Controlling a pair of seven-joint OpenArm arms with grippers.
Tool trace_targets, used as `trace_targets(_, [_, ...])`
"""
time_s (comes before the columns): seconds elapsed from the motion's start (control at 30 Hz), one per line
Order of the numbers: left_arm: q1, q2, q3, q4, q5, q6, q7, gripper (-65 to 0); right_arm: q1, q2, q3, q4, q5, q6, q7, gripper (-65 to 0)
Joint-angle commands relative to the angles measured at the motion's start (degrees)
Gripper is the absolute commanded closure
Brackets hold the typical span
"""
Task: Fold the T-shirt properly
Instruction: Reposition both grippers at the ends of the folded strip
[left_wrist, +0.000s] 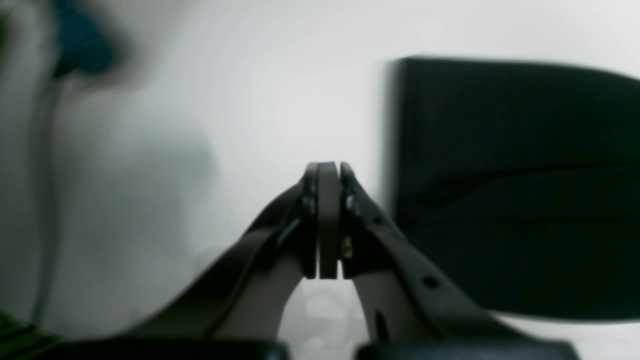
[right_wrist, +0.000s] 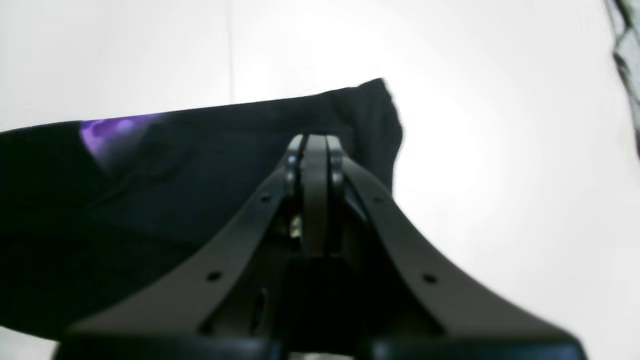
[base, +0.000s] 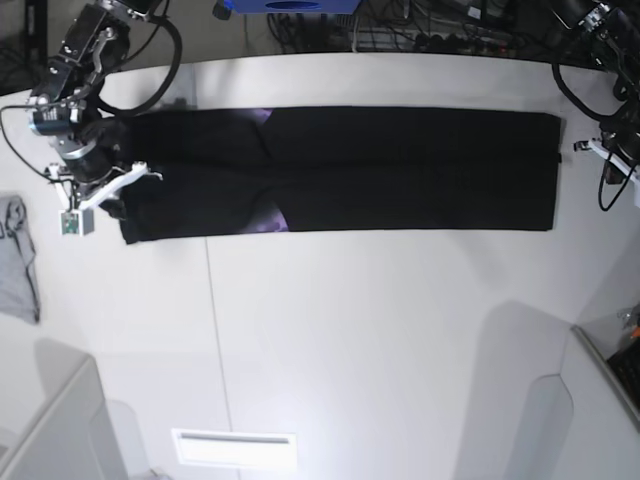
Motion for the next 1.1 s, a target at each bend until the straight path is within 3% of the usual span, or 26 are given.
trace_targets(0.0, [-0.3, -0.4, 0.2, 0.0, -1.4, -0.6, -0.7, -4.3, 0.5, 0.6, 0.2, 0.9, 0.8, 0.2, 1.1, 0.0])
trace_targets(0.13, [-0.7, 0.0, 0.2, -3.6, -1.4, -0.6, -1.0, -38.0, 0.0, -0.6, 0.2, 0.8, 0.8, 0.3, 1.2, 0.0])
trace_targets(0.23, [-1.2, 0.9, 0.2, -7.5, -1.4, -0.6, -1.4, -52.7, -0.6, -0.8, 0.1, 0.8, 0.8, 0.3, 1.2, 0.0])
trace_targets(0.3, [-1.7, 1.0, 1.7, -9.9, -1.4, -0.6, -3.4, -55.6, -0.8, -0.9, 0.0, 0.8, 0.8, 0.3, 1.2, 0.0])
trace_targets(0.5, [-2.1, 1.1, 6.4, -14.7, -1.4, -0.6, -5.4, -55.5, -1.8, -0.6, -4.3, 0.8, 0.8, 0.3, 1.5, 0.0])
trace_targets(0.83, [-2.3, 1.1, 7.5, -17.7, -1.4, -0.6, -5.6, -53.2, -2.2, -0.8, -6.4, 0.8, 0.8, 0.3, 1.4, 0.0])
trace_targets(0.93, [-2.4, 1.1, 7.5, -20.2, -1.4, -0.6, -5.6, -37.7, -2.2, -0.8, -6.4, 0.8, 0.8, 0.3, 1.3, 0.0])
trace_targets(1.07, [-3.4, 0.9, 7.4, -23.5, -1.4, -0.6, -5.6, -8.2, -2.4, -0.8, -6.1, 0.8, 0.8, 0.3, 1.2, 0.0])
